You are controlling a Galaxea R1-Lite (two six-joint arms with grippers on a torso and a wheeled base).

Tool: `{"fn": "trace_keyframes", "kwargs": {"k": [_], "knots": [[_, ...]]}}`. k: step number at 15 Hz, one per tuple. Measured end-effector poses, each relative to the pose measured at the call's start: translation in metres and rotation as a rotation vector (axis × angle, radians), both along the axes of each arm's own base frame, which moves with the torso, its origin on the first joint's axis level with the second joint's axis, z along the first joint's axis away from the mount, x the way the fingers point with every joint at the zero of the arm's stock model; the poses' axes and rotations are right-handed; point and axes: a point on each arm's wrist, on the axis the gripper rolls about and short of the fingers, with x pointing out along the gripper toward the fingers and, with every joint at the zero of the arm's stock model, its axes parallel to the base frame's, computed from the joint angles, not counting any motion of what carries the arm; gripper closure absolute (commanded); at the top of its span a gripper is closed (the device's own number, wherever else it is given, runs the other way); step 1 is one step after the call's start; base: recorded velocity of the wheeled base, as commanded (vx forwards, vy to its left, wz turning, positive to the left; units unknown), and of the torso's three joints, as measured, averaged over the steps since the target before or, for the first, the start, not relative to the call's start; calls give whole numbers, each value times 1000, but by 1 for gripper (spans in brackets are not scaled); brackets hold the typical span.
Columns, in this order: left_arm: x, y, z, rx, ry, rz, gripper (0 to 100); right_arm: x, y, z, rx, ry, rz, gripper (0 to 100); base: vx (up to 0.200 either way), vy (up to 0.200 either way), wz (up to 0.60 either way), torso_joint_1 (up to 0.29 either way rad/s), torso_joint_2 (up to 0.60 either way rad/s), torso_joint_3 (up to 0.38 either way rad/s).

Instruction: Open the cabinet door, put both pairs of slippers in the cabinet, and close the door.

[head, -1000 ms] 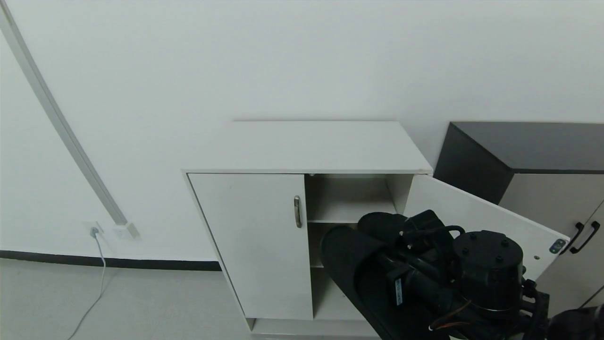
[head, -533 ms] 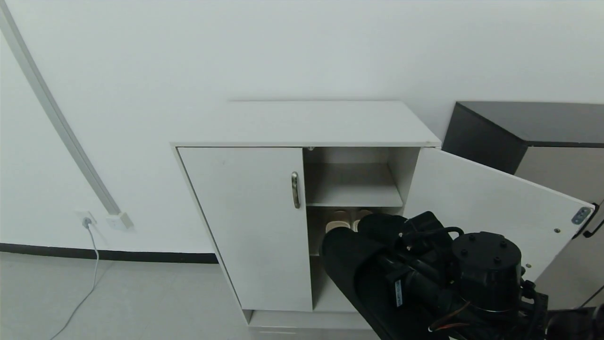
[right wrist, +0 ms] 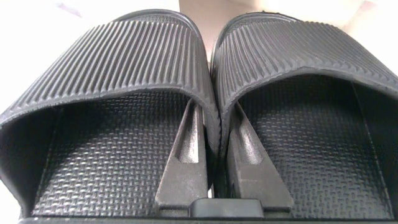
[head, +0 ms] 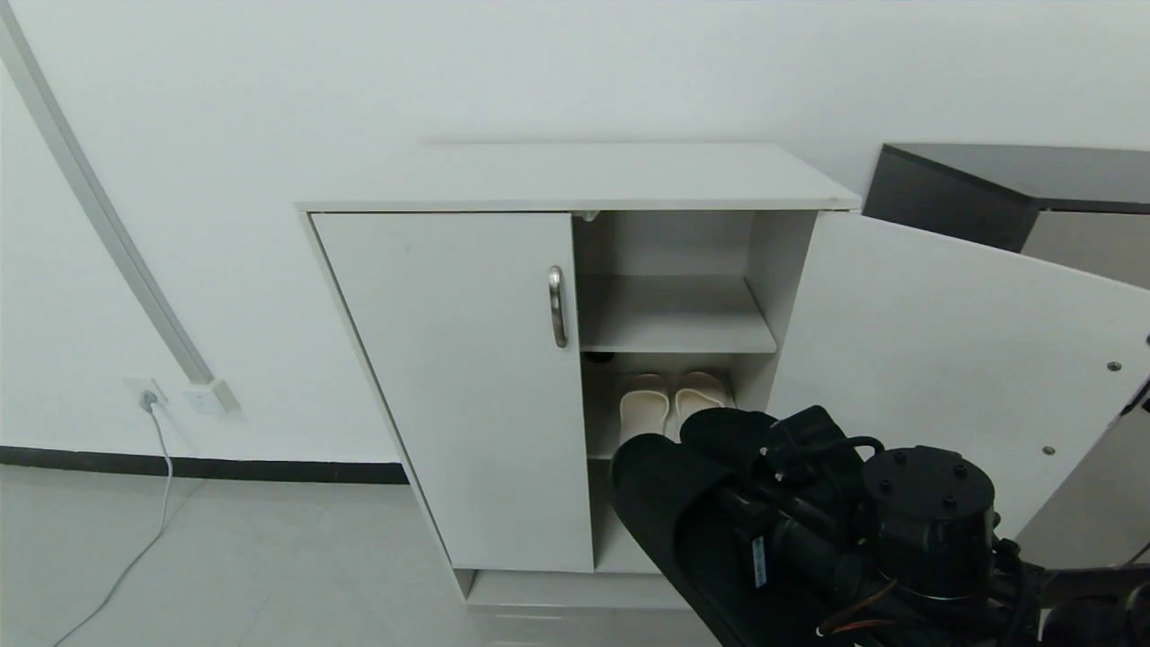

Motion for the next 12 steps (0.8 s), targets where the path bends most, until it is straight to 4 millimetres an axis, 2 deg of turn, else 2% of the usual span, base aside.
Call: {"fn": "trace_keyframes", "kwargs": {"k": [6, 10, 12], "knots": [[0, 0, 0, 0, 0, 0, 100, -3, 2, -3, -3, -1, 12, 100, 0, 0, 0, -58, 439, 382], [0, 0, 0, 0, 0, 0, 100, -7, 2, -4, -17, -16, 30, 100, 0, 0, 0, -2, 116, 105], [0, 0, 0, -1, 0, 0, 100, -7, 2, -4, 2, -33, 35, 100, 0, 0, -600, -2, 31, 32]]}}
